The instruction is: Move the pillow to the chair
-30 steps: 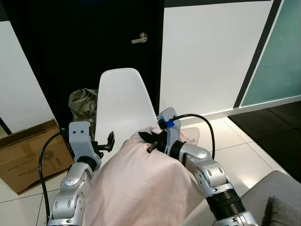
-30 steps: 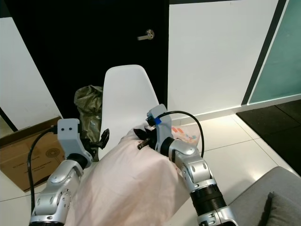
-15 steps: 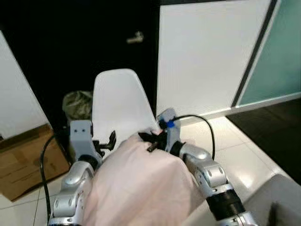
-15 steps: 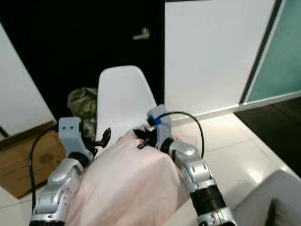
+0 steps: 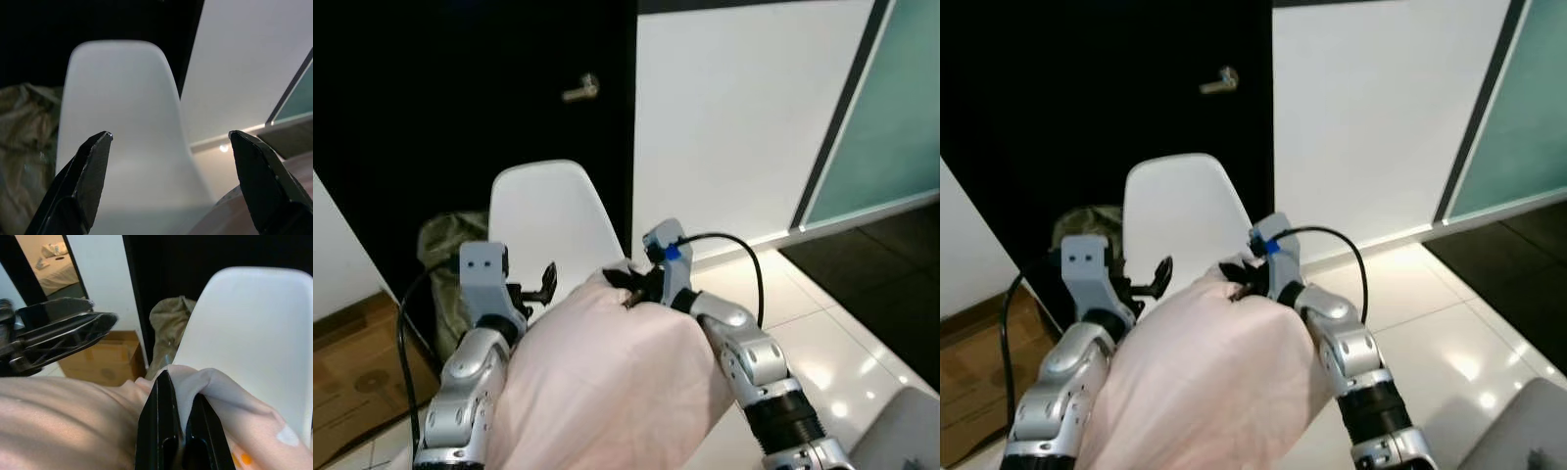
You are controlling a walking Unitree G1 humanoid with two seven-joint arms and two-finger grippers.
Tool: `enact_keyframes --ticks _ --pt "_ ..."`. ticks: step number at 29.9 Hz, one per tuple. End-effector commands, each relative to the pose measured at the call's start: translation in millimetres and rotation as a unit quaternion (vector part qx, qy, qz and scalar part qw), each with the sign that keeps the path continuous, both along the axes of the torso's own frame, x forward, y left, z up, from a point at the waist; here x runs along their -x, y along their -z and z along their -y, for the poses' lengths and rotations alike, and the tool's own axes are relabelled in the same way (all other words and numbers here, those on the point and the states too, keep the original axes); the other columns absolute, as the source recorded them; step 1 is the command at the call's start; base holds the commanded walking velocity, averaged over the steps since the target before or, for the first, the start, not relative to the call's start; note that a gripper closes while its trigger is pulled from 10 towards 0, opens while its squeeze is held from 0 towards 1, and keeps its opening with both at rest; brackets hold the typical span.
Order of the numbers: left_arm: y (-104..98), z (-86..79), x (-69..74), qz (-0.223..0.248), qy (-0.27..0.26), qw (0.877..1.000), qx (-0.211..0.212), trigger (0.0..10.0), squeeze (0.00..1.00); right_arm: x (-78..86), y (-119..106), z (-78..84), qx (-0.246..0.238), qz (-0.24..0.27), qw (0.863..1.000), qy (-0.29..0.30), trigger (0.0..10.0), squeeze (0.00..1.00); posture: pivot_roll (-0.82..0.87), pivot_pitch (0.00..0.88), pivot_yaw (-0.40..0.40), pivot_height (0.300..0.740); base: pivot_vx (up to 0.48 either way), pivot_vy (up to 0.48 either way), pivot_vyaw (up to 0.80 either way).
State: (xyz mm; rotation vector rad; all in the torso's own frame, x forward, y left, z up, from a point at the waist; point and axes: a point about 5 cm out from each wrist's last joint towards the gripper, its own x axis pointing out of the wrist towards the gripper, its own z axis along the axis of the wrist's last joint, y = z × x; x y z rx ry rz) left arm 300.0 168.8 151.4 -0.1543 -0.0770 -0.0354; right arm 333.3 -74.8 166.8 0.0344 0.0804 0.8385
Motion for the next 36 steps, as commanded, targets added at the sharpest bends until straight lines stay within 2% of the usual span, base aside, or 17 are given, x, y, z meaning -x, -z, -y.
enact_keyframes --ticks 1,7,12,17,22,23,27,29,31,32,33,34,35,36 --pt "1 -7.1 0.2 -0.007 -0.012 1.0 -0.001 10.0 0.0 -5.7 -28 -5.9 -0.02 0.069 0.997 0.0 10.0 0.0 -0.19 0.0 0.007 0.729 0.405 0.0 0.0" --pt "-8 -14.4 -3.1 0.007 -0.021 1.0 -0.003 10.0 0.0 -19.0 -35 -2.0 -0.005 0.086 0.996 0.03 10.0 0.0 -0.18 0.0 0.009 0.729 0.407 0.0 0.0" --pt "-9 -20.3 -3.1 0.006 -0.039 0.999 0.002 10.0 0.0 -24.4 -40 -3.4 -0.004 0.093 0.995 0.032 10.0 0.0 -0.18 0.0 0.006 0.729 0.383 0.0 0.0" --pt "1 -24.5 -1.3 -0.023 -0.071 0.997 0.015 10.0 0.0 -27.0 -55 -17.5 -0.022 0.113 0.993 0.01 10.0 0.0 -0.18 0.0 -0.002 0.729 0.0 0.0 0.0" --pt "3 -23.8 -0.7 -0.026 -0.071 0.997 0.018 10.0 0.0 -24.7 -54 -24.3 -0.026 0.106 0.994 -0.008 10.0 0.0 -0.18 0.0 0.0 0.729 0.0 0.0 0.0" --pt "4 -26.4 -0.5 -0.029 -0.077 0.996 0.019 10.0 0.0 -17.9 -40 -33.6 0.007 0.086 0.996 -0.036 10.0 0.0 -0.18 0.002 -0.002 0.729 0.0 0.0 0.0" --pt "5 -29.4 -0.1 -0.035 -0.081 0.996 0.013 10.0 0.0 -14.6 -25 -37.1 0.041 0.064 0.996 -0.045 10.0 0.0 -0.18 0.003 -0.001 0.729 0.0 0.0 0.0" --pt "6 -32.4 0.6 -0.041 -0.086 0.995 0.008 10.0 0.0 -20.1 -7 -29.6 0.105 0.038 0.994 -0.007 10.0 0.0 -0.17 0.014 -0.005 0.729 0.0 0.343 0.0" --pt "6 -32.4 0.6 -0.041 -0.086 0.995 0.008 10.0 0.0 -20.1 -7 -29.6 0.105 0.038 0.994 -0.007 10.0 0.0 -0.17 0.014 -0.005 0.729 0.0 0.386 0.0" --pt "6 -33.8 1.7 -0.043 -0.089 0.995 0.009 10.0 0.0 -23.5 2 -23.5 0.135 0.025 0.99 0.016 10.0 0.0 -0.17 0.019 -0.003 0.729 0.0 0.356 0.0" --pt "6 -33.8 1.7 -0.043 -0.089 0.995 0.009 10.0 0.0 -23.5 2 -23.5 0.135 0.025 0.99 0.016 10.0 0.0 -0.17 0.019 -0.003 0.729 0.0 0.356 0.0" --pt "9 -34.8 4.5 -0.048 -0.092 0.995 0.008 10.0 0.0 -26.8 20 -10.9 0.189 -0.016 0.981 0.047 10.0 0.0 -0.18 0.011 0.005 0.729 0.0 0.0 0.0" --pt "9 -34.8 4.5 -0.048 -0.092 0.995 0.008 10.0 0.0 -26.8 20 -10.9 0.189 -0.016 0.981 0.047 10.0 0.0 -0.18 0.011 0.005 0.729 0.0 0.0 0.0" --pt "11 -34.9 4.3 -0.052 -0.092 0.994 0.007 10.0 0.0 -27.7 28 -5.3 0.187 -0.054 0.979 0.065 10.0 0.0 -0.17 0.016 0.005 0.729 0.0 0.0 0.0"
